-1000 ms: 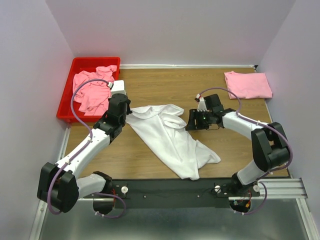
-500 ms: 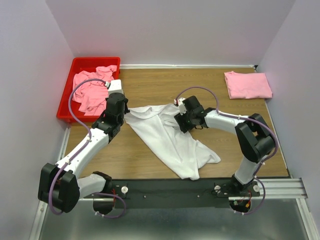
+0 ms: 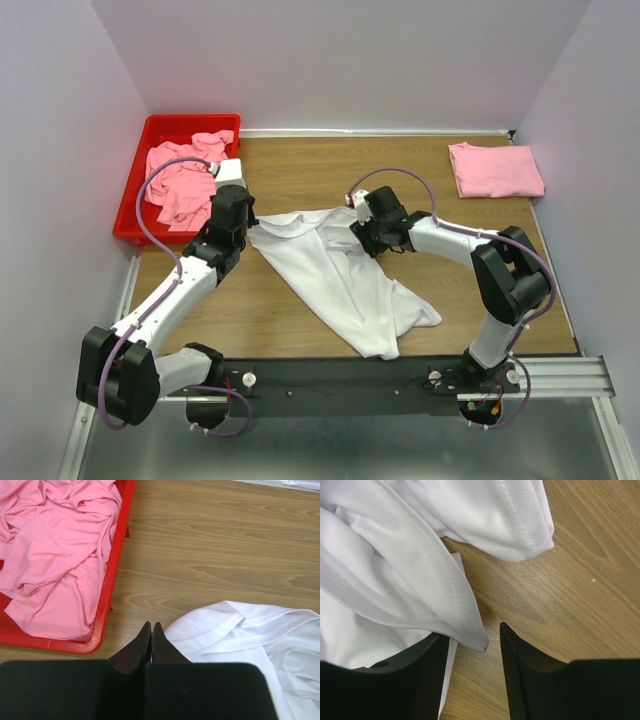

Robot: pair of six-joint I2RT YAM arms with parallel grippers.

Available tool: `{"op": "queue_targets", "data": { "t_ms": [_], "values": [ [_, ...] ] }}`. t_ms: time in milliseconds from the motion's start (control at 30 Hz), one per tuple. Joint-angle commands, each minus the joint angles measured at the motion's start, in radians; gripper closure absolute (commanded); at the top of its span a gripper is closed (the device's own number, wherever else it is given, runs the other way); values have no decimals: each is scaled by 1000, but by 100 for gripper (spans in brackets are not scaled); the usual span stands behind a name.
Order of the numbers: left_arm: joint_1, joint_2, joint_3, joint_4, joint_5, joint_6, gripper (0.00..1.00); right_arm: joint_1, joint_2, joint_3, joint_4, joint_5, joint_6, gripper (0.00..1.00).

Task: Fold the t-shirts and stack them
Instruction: Flatten the tshirt out

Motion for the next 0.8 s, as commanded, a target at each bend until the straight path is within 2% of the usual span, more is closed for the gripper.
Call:
{"op": "queue_targets", "data": {
  "t_ms": [0,267,367,400,433,600,767],
  "values": [
    [7,-21,10,13,11,1,100,9,4,20,7,-50,-25,49],
    [9,-20,11,8,3,-1,100,11,3,57,3,-84,-39,63],
    [12,-12,13,-4,-9,-5,100,11,-3,57,-1,-76,-39,79],
    [20,0,16,-9,-15,-14,100,11,-11,57,-1,-72,-39,91],
    [24,6,25,-23,-20,-21,100,11,-34,59,-1,-49,-38,98],
    [108,75,102,-44,68,-73,100,9,-117,118,-15,132,-62,99],
    [164,163,299,-102,103,-84,100,-15,-175,255,-26,399,-114,99]
  ]
}}
